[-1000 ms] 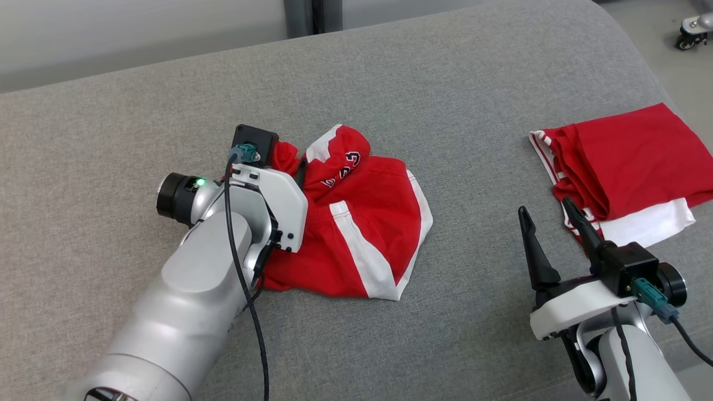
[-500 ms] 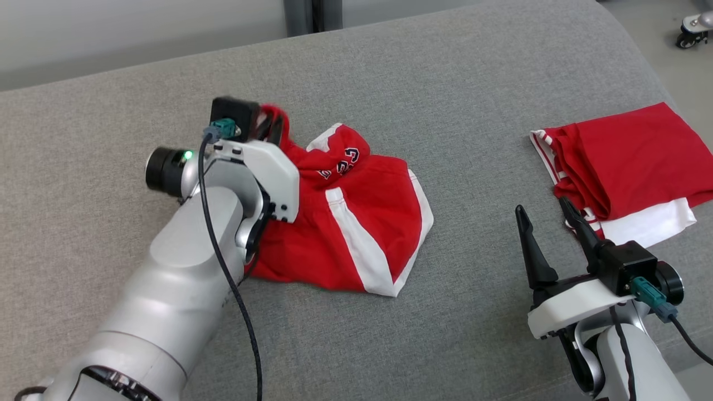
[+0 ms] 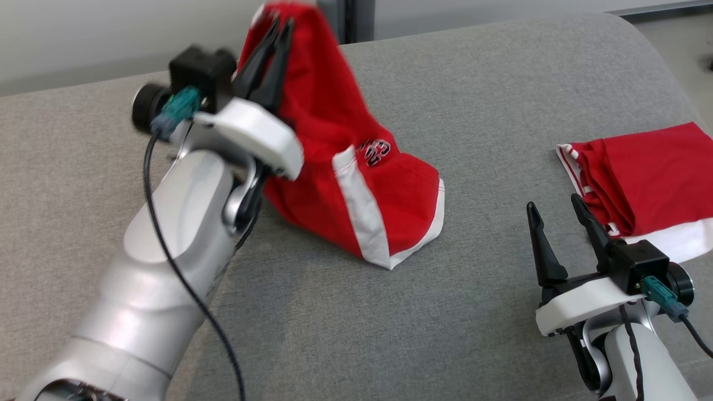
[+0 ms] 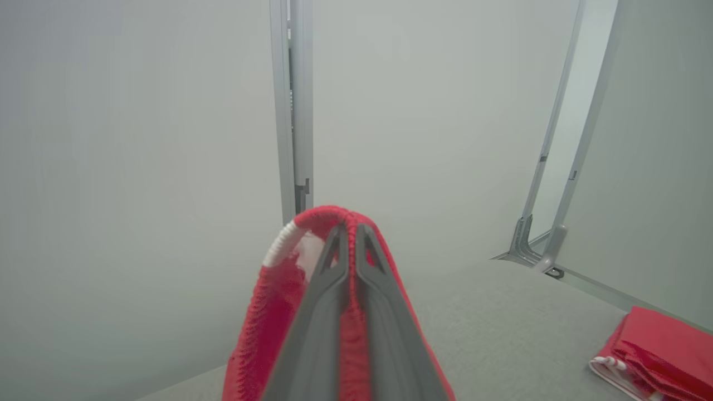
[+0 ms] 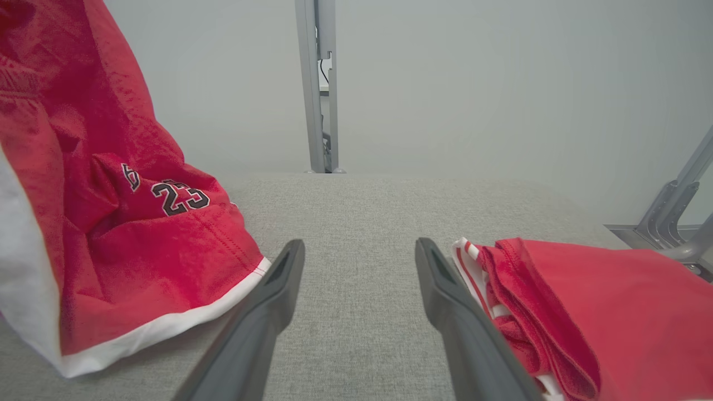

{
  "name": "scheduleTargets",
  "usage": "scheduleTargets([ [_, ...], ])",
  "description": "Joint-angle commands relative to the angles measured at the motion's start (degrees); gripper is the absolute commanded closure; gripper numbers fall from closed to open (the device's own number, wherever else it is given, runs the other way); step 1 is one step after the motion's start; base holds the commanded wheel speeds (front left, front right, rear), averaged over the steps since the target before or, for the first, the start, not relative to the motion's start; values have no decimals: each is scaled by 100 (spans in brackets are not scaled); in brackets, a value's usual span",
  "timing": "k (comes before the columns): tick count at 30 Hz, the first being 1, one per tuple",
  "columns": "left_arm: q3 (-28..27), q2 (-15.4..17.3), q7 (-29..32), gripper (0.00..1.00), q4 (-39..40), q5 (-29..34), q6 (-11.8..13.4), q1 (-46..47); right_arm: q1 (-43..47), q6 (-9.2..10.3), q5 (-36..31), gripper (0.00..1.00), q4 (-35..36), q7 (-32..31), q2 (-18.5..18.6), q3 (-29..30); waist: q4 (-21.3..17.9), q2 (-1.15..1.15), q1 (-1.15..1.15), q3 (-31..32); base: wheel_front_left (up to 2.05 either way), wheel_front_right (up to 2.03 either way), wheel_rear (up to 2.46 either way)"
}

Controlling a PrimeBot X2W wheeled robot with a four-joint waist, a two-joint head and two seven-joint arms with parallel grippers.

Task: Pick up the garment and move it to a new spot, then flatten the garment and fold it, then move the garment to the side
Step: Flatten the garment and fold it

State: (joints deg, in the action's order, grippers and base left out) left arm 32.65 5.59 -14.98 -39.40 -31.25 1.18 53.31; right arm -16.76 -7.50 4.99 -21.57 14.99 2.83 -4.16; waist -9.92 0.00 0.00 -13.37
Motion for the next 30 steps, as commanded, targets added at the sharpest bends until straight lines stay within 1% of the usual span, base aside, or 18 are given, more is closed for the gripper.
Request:
scheduleTargets([
  [1,-108,125,-18,100,-23,96,-45,-139,14,2,-15,0,-3,31,22,26,65,0,0,41,0,0,0],
  [4,-307,347,-19,100,-225,214,-58,-413,10,2,-4,0,-21,31,22,5,138,0,0,82,0,0,0],
  [7,-389,548,-19,100,-656,277,-33,-606,40,2,2,0,-59,31,22,-17,218,0,0,136,0,0,0],
  [9,-476,595,-12,100,-997,198,-3,-687,55,2,-7,0,-92,31,22,-25,272,0,0,177,0,0,0],
  [10,-469,606,66,85,-1209,174,-3,-763,62,2,-26,0,-113,31,24,-27,299,0,0,205,0,0,0],
  [11,-458,627,90,61,-1376,175,6,-799,63,2,-40,0,-133,31,24,-29,328,0,0,232,0,0,0],
  [12,-477,650,121,53,-1538,152,57,-817,62,2,-50,0,-143,31,22,-28,357,0,0,259,0,0,0],
  [13,-480,656,139,38,-1696,140,89,-843,69,2,-62,0,-152,31,23,-20,390,0,0,286,0,0,0],
  [14,-481,639,162,15,-1831,130,109,-878,81,2,-68,0,-167,31,22,-11,427,0,0,316,0,0,0],
  [15,-494,608,147,0,-1937,115,154,-908,97,2,-90,0,-180,31,22,0,466,0,0,349,0,0,0],
  [18,-593,548,68,0,-2123,45,286,-972,118,2,-143,0,-204,31,24,28,594,0,0,453,0,0,0],
  [23,-809,478,-17,0,-1950,-15,424,-1129,177,2,-235,0,-165,31,26,85,775,0,0,604,0,0,0],
  [25,-978,514,-20,0,-1456,116,515,-1238,206,2,-272,0,-100,32,20,115,873,0,0,669,0,0,0],
  [30,-1637,410,-18,0,190,506,659,-2087,333,2,-325,0,86,31,63,215,1067,0,0,822,0,0,0],
])
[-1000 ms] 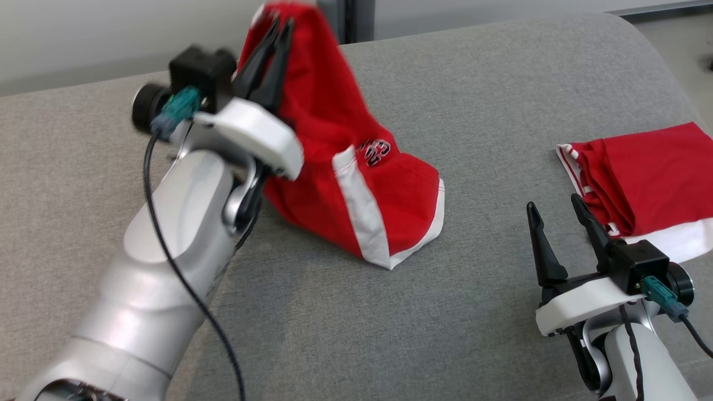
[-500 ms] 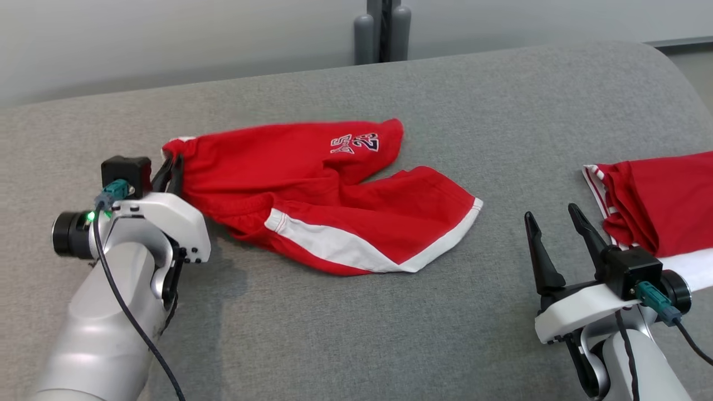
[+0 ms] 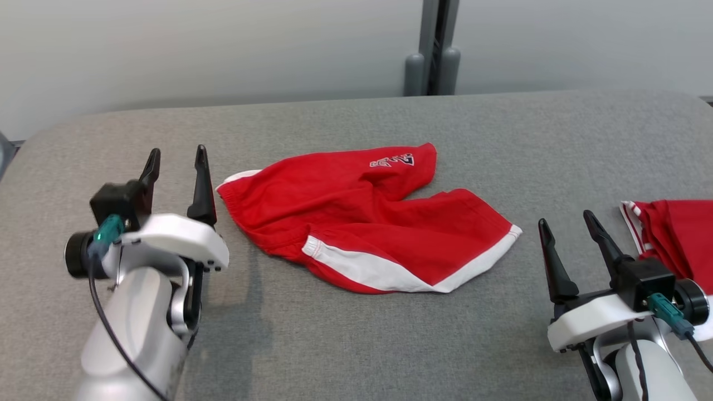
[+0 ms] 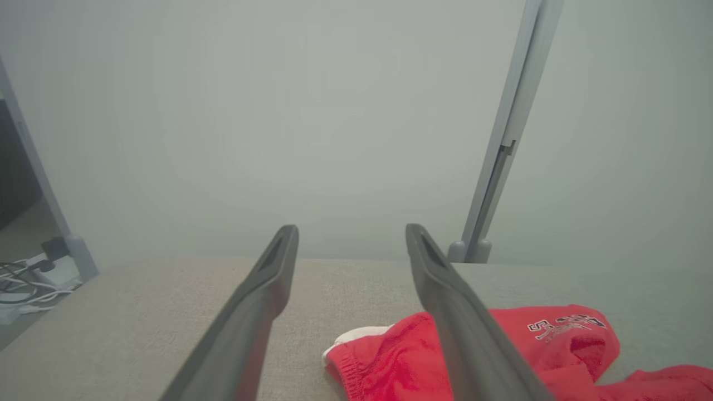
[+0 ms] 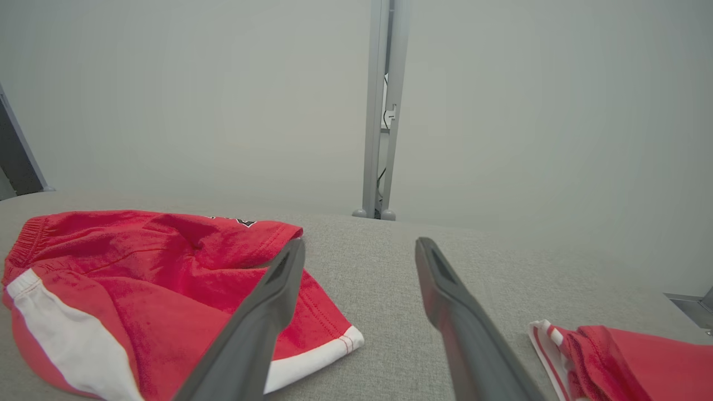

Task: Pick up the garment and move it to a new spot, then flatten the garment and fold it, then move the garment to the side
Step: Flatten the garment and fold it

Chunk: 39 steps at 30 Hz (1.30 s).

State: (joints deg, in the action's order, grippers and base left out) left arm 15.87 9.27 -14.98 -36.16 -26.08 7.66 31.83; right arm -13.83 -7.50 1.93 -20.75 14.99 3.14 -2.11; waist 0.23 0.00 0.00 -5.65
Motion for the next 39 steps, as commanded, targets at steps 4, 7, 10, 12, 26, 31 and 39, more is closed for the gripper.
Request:
scheduleTargets([
  [4,-364,-217,-19,0,1014,440,-146,-828,181,2,60,0,175,31,88,59,156,0,0,144,0,0,0],
  [7,-583,-381,-19,0,1564,700,-351,-1382,294,2,123,0,259,31,145,110,216,0,0,214,0,0,0],
  [10,-729,-537,-19,0,1855,857,-562,-1865,410,2,157,0,279,31,150,138,236,0,0,272,0,0,0],
  [12,-801,-577,-20,0,1920,915,-643,-2073,461,2,158,0,284,31,144,139,233,0,0,307,0,0,0],
  [26,-241,-621,-20,0,1199,975,-1034,-1906,345,2,205,0,220,31,103,-59,-111,0,0,102,0,0,0],
  [31,226,-618,-9,0,144,1142,-1192,-1405,270,2,207,0,198,31,91,-71,-317,0,0,-71,0,0,0],
  [39,407,-620,7,0,-868,1061,-1168,-684,162,2,204,0,206,31,63,-27,-528,0,0,-302,0,0,0],
])
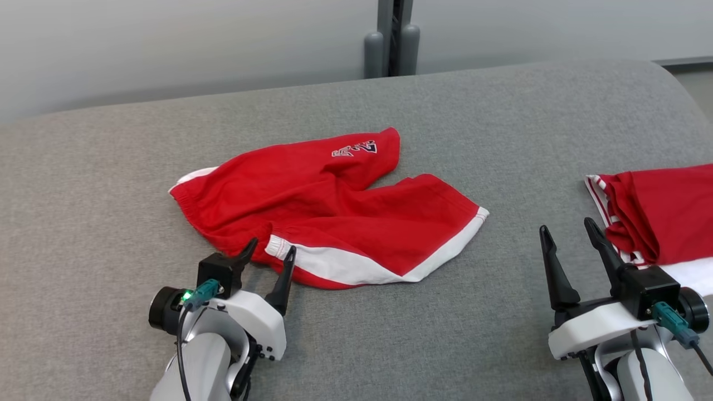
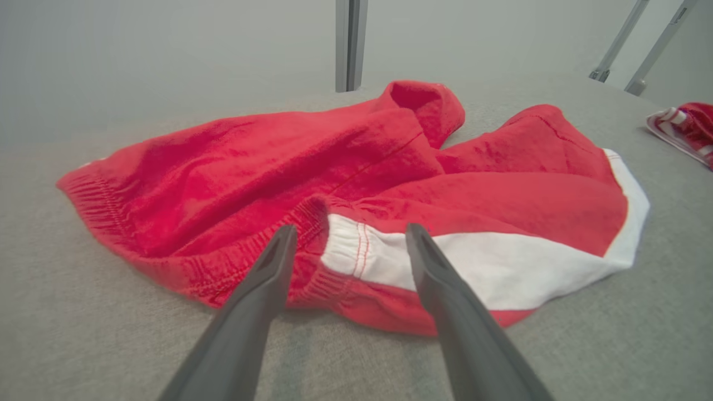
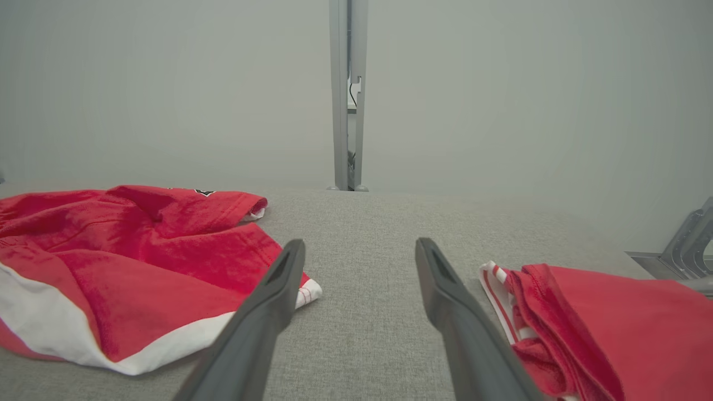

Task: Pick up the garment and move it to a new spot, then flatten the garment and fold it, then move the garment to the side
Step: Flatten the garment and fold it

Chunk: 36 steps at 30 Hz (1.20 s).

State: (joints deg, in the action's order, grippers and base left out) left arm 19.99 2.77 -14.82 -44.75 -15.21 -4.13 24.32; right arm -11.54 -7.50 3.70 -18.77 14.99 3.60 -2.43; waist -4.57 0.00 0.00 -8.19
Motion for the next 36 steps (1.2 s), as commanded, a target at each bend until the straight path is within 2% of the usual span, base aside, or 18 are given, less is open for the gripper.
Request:
scheduleTargets([
  [1,-6,30,-11,0,-110,-39,26,150,-71,2,21,0,13,31,12,19,-67,0,0,-69,0,0,0],
  [9,83,28,-22,0,-737,-112,36,519,-86,2,12,0,-7,31,-23,62,-140,0,0,-127,0,0,0],
  [15,195,28,-31,0,-872,-215,-31,574,-42,2,-10,0,-37,31,-40,134,-99,0,0,-102,0,0,0],
  [16,223,28,-32,20,-870,-246,-46,566,-41,2,-16,0,-50,31,-43,142,-86,0,0,-98,0,0,0],
  [17,255,30,-34,59,-872,-264,-63,561,-41,2,-19,0,-64,31,-45,149,-70,0,0,-93,0,0,0],
  [18,290,30,-35,83,-870,-280,-85,559,-45,2,-23,0,-78,31,-47,150,-56,0,0,-88,0,0,0],
  [19,323,29,-36,100,-858,-306,-87,559,-49,2,-27,0,-89,31,-48,154,-40,0,0,-83,0,0,0],
  [28,515,31,-40,100,-503,-477,-104,415,-68,2,-72,0,-295,31,-53,211,180,0,0,-9,0,0,0],
  [36,607,31,-36,100,204,-428,-83,59,-455,2,291,0,-1219,31,-43,266,622,0,0,46,0,0,0],
])
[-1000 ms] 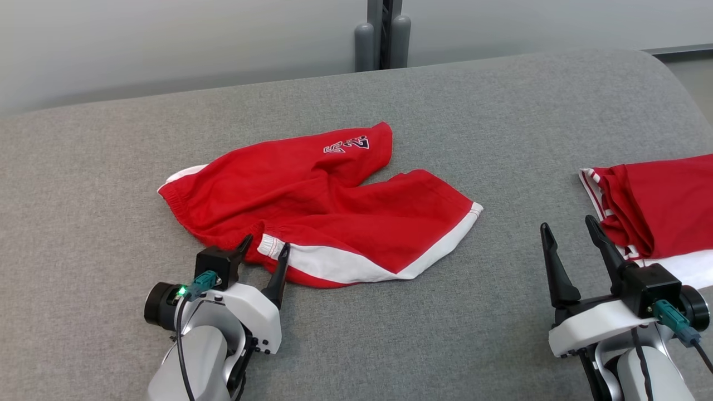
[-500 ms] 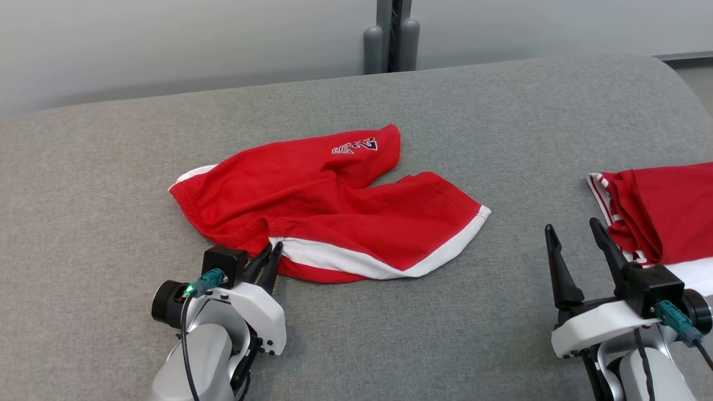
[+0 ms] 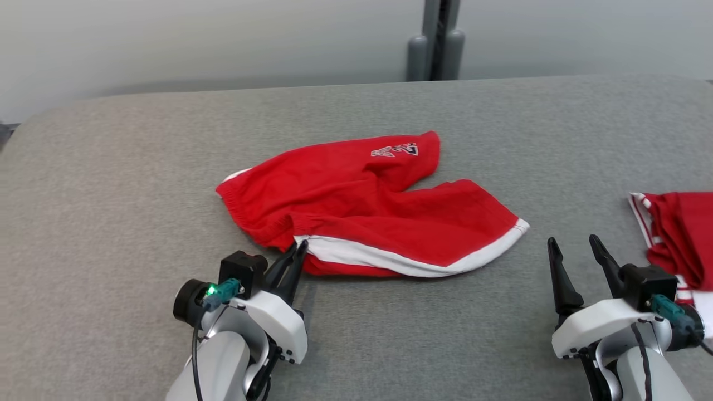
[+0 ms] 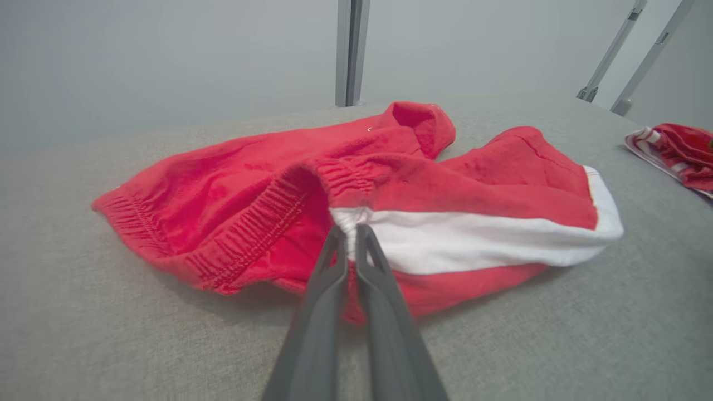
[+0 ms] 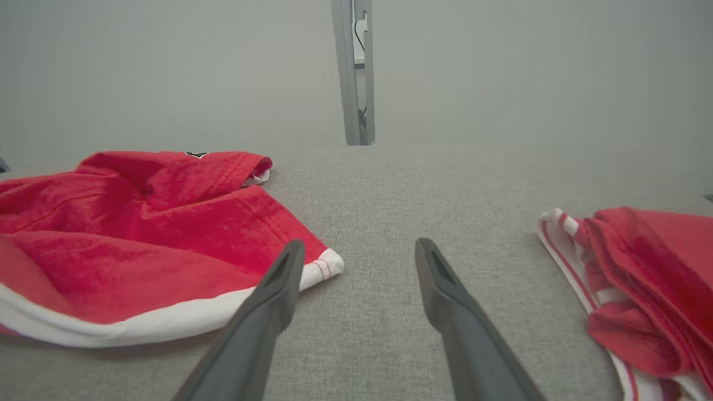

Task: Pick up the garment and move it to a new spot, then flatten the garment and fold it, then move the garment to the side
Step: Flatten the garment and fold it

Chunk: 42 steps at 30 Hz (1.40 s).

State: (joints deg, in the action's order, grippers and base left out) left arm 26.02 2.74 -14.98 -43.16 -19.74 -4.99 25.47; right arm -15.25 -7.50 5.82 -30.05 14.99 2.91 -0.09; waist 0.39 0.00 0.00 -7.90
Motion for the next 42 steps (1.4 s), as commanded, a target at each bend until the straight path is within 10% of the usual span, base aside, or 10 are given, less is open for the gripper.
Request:
scheduleTargets([
  [1,33,33,-20,100,117,45,-11,-100,-158,2,180,0,-281,30,29,39,192,0,0,21,0,0,0],
  [28,434,32,-21,100,569,-86,52,-399,-1343,2,1839,0,-3130,17,185,-789,677,0,0,37,0,0,0],
  [31,425,31,-21,100,566,-85,55,-396,-1383,2,1875,100,-3170,16,162,-904,648,0,0,41,0,0,0],
  [42,452,87,-21,100,706,70,-23,-506,-1115,2,1948,100,-2095,19,365,-920,546,0,0,378,0,0,0],
])
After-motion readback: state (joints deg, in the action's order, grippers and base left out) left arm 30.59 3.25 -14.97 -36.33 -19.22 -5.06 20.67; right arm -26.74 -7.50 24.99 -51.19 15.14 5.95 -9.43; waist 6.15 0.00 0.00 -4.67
